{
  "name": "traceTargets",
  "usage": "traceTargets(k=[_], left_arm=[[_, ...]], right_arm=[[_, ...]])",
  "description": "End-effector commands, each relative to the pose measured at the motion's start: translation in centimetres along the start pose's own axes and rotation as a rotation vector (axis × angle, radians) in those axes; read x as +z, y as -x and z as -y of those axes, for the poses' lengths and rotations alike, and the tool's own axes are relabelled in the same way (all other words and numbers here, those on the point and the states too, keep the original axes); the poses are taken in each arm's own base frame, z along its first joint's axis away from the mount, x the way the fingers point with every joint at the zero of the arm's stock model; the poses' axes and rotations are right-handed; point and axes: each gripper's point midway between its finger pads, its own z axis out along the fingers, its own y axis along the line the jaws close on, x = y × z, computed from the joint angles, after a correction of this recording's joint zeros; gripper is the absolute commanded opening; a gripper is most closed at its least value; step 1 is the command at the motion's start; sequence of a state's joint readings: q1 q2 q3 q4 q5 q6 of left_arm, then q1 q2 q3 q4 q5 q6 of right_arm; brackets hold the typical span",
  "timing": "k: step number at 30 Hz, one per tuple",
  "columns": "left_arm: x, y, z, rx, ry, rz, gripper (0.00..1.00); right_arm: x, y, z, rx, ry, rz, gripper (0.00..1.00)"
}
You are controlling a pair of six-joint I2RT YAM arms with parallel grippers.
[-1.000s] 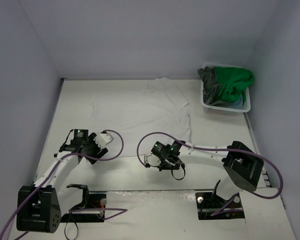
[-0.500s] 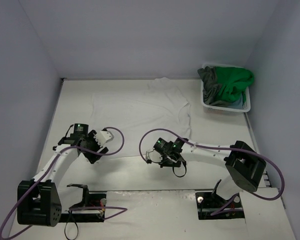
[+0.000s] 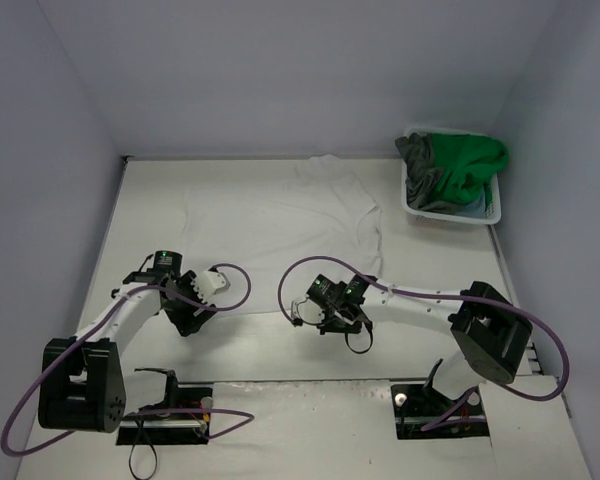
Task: Fold and stack the t-shirts
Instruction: Grap the side of the flattened tshirt closest away from the robot with both arms
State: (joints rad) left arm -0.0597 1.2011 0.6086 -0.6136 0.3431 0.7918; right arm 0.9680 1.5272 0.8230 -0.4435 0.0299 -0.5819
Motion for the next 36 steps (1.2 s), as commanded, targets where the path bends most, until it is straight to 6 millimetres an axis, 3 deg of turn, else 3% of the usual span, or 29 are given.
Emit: traceTargets(k=[1,11,21,24,28,36], left_arm=[[0.4,0.6,-1.3,0.029,0.043,0.012,0.69],[1.9,0.1,-1.6,0.023,-0.014,-0.042,0.59],[2.9,-0.2,-1.8,0.013,-0.055,-0.086,0.36],[2.9,-0.1,-1.8,0.011,-0.067,-0.088,0.25],[2.6,-0.2,-1.5,0.010,-0.086,-0.101,0.00],[0.2,0.7,-2.5,0.027,-0.019,-0.091,0.00]], right_arm=[[-1.2,1.3,1.0,0.003,-0.022,0.051,0.00],[-1.1,1.0,1.0,0.012,-0.016,0.053,0.00],[-1.5,0.8,1.3,0.031,-0.030,0.073,0.00],[-1.7,0.6,1.7,0.038,-0.039,0.078,0.00],[-1.9,0.4,2.2,0.052,-0.049,0.084,0.00],[-4.0,0.7,5.5,0.101,-0.120,0.142,0.00]])
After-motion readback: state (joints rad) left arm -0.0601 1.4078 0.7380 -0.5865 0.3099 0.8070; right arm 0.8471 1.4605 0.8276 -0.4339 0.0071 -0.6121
